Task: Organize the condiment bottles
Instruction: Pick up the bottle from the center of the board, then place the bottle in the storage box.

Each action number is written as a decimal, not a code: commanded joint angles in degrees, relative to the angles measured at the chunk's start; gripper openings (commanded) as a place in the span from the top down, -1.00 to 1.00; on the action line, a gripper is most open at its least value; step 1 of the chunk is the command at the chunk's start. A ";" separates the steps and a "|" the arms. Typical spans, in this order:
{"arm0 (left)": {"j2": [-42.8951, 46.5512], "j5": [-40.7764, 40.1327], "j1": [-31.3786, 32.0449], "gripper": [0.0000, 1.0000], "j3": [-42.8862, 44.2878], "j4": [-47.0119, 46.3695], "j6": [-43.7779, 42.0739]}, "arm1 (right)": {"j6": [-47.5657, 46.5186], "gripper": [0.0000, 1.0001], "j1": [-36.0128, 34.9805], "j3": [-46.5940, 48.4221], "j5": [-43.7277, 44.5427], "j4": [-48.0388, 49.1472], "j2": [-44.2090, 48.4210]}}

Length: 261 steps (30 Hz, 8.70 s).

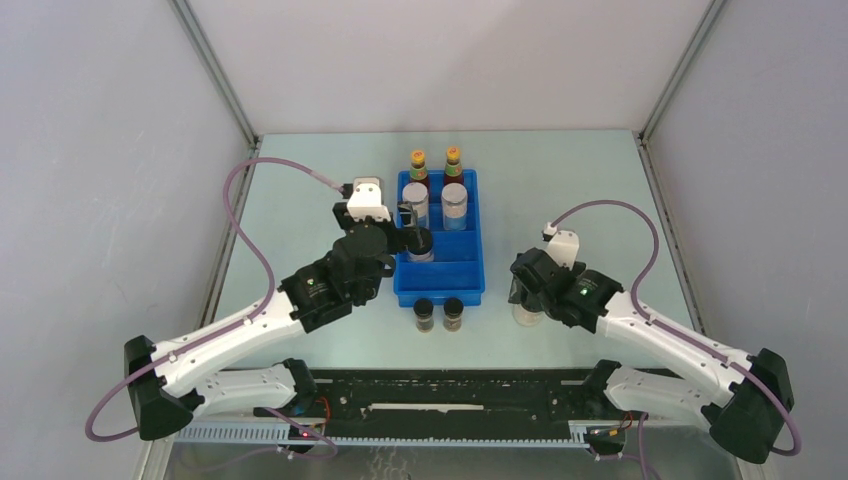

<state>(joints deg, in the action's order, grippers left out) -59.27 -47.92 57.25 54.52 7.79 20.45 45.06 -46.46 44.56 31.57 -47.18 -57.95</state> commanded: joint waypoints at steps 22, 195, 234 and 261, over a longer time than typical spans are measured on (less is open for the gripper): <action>1.08 -2.08 -0.48 -0.75 -1.20 -1.91 -0.67 | -1.65 0.99 1.85 -0.53 -3.51 2.61 -0.99; 12.60 -3.77 -0.48 -0.74 -2.77 5.81 0.91 | -26.43 1.00 1.80 37.59 -12.41 17.76 -40.41; 12.52 -3.90 -0.48 -0.74 -2.77 6.33 1.32 | -25.24 0.37 2.24 36.14 -13.06 17.56 -41.54; 10.74 -3.58 -0.48 -0.74 -1.55 6.16 1.24 | -25.54 -0.51 3.00 36.13 -13.11 17.47 -41.05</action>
<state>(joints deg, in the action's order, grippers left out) -48.38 -50.81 57.04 53.17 14.35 20.97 19.44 -43.83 80.90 17.50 -30.63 -101.69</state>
